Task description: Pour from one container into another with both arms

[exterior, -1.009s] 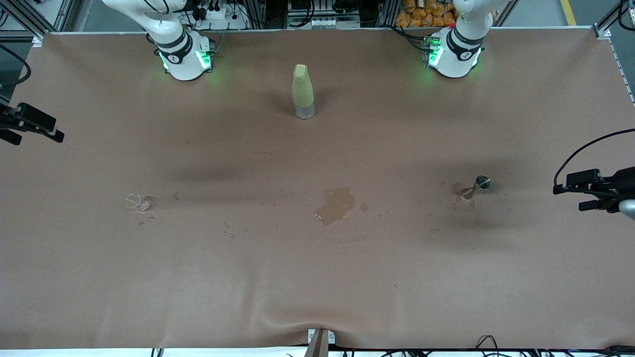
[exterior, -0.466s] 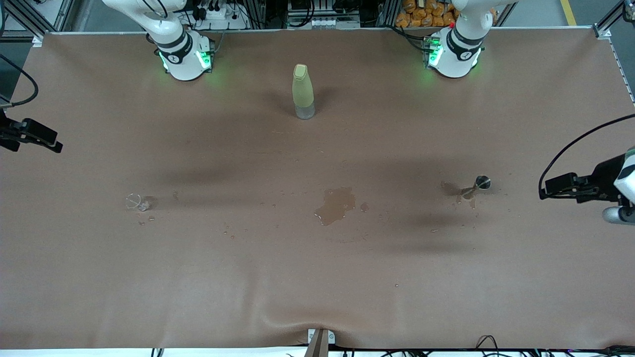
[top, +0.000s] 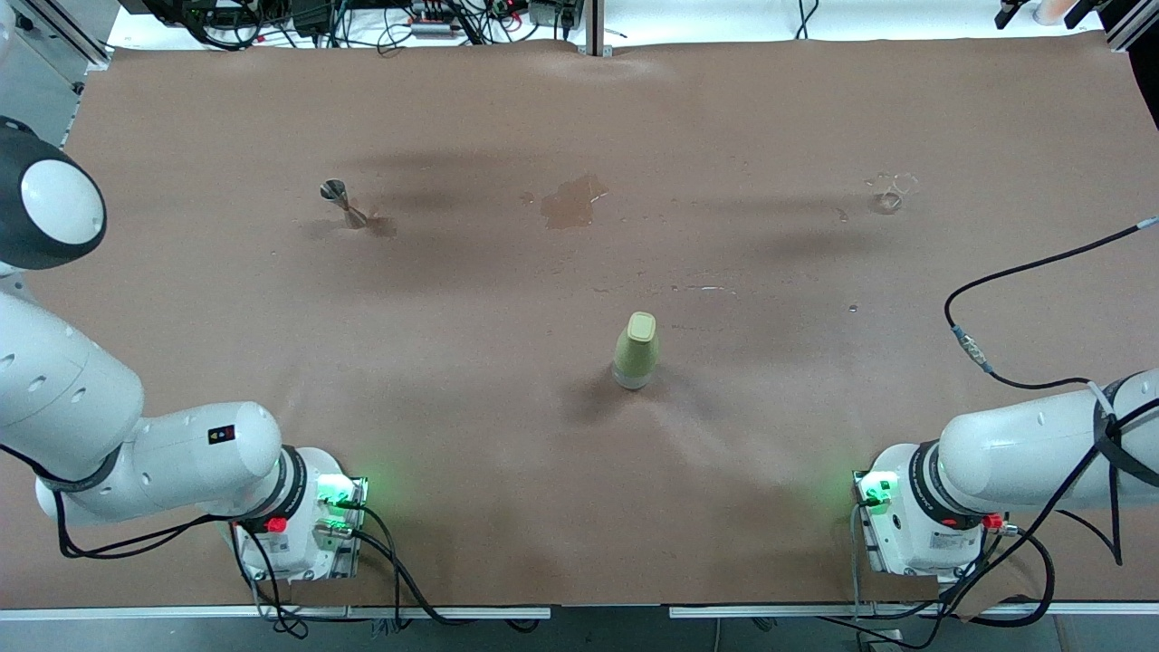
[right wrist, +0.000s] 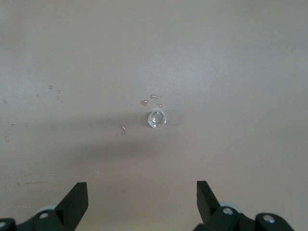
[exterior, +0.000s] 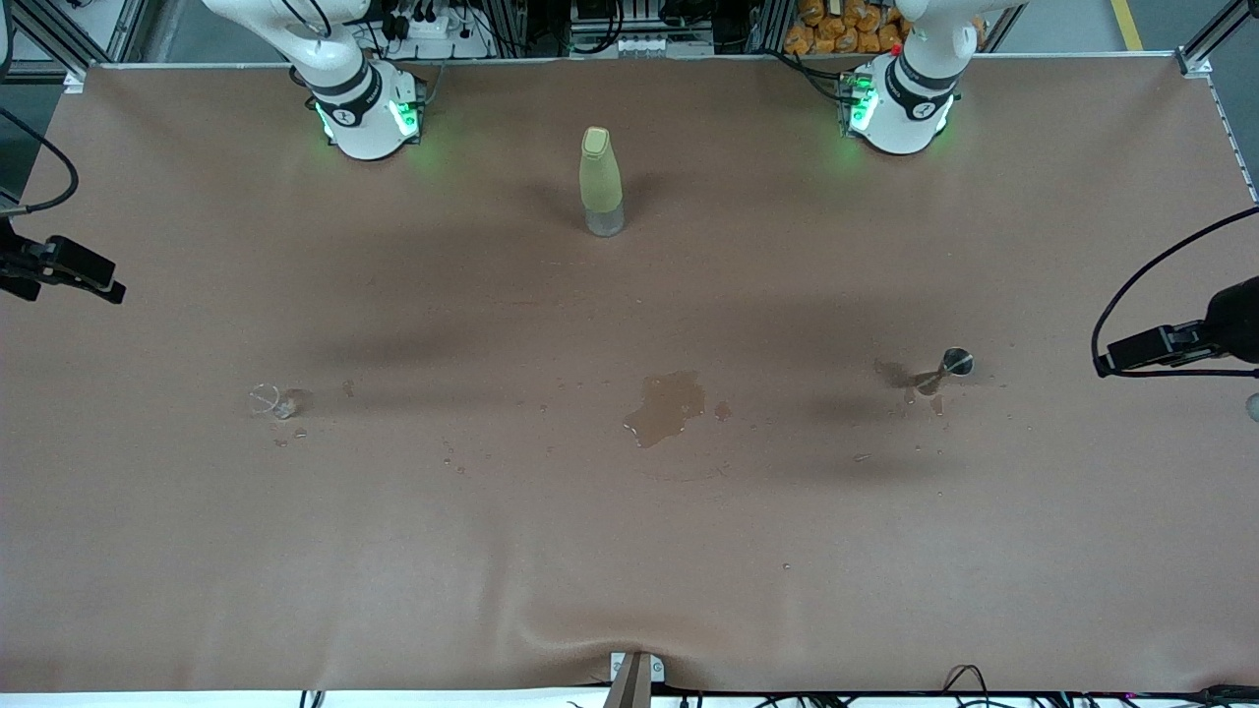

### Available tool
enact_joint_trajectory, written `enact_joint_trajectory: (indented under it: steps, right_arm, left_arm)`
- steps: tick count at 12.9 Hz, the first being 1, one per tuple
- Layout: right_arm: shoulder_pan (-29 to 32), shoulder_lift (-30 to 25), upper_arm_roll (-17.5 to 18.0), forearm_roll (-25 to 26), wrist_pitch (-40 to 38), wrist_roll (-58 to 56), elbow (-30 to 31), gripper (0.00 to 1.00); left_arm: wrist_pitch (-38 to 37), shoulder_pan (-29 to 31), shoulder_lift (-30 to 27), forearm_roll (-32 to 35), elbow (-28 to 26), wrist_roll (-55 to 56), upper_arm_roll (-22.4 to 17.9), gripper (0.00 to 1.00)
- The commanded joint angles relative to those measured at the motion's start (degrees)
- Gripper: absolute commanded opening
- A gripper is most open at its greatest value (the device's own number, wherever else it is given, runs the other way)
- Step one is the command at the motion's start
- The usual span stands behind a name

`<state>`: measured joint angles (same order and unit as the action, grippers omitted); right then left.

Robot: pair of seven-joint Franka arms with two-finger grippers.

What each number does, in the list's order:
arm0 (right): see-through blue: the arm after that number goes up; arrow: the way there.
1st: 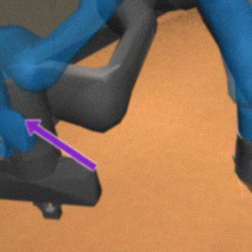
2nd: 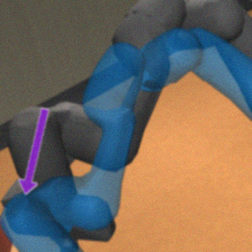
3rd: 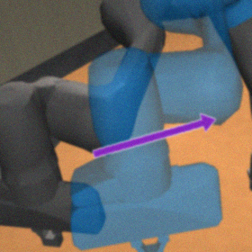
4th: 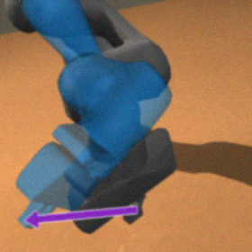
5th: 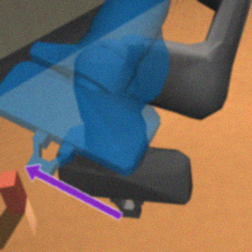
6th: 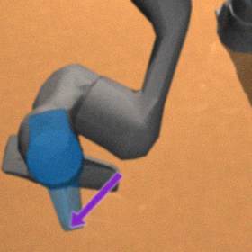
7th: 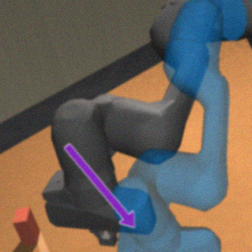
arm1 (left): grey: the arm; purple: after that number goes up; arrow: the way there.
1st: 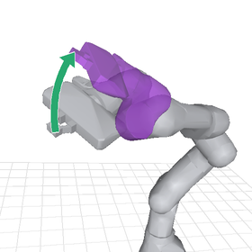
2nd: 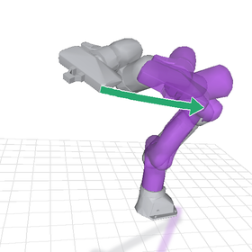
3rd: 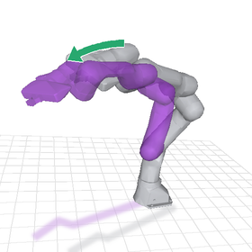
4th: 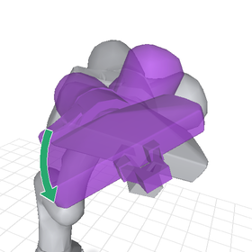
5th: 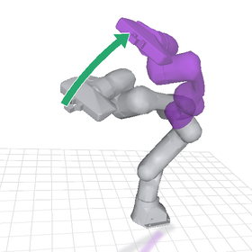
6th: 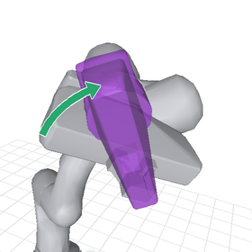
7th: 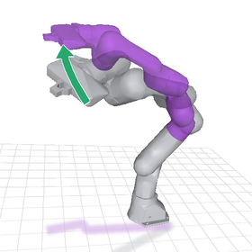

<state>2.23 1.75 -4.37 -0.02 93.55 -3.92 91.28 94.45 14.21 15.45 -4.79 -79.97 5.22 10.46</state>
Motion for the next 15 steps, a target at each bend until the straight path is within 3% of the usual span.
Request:
enact_joint_trajectory:
  steps: [1, 5, 8, 11, 15]
  right_arm:
    - [0.23, -1.67, 0.50, 0.20, -0.21, 0.75, 1.36, 1.00]
    - [0.14, -2.19, 0.59, 0.11, -1.88, 0.66, 0.75, 1.00]
    - [-0.03, -2.02, 0.67, 0.11, -1.71, 0.66, 0.75, 1.00]
    - [0.14, -2.02, 0.67, 0.02, -1.88, 0.40, 0.83, 1.00]
    - [0.85, -1.93, 0.50, -1.20, -1.88, 0.22, 0.75, 1.00]
  left_arm:
    - [0.65, 1.26, -3.40, 0.31, -3.00, 0.84, 0.17, 1.00]
    - [1.70, -1.27, -4.28, -1.28, -4.05, 1.98, -1.40, 1.00]
    - [7.04, -12.16, -9.45, -1.36, -11.14, 1.98, -11.75, 1.00]
    - [10.32, -17.54, -12.46, -1.19, -16.53, 0.76, -15.28, 1.00]
    - [8.21, -16.58, -12.20, -0.66, -15.40, -6.98, -15.38, 1.00]
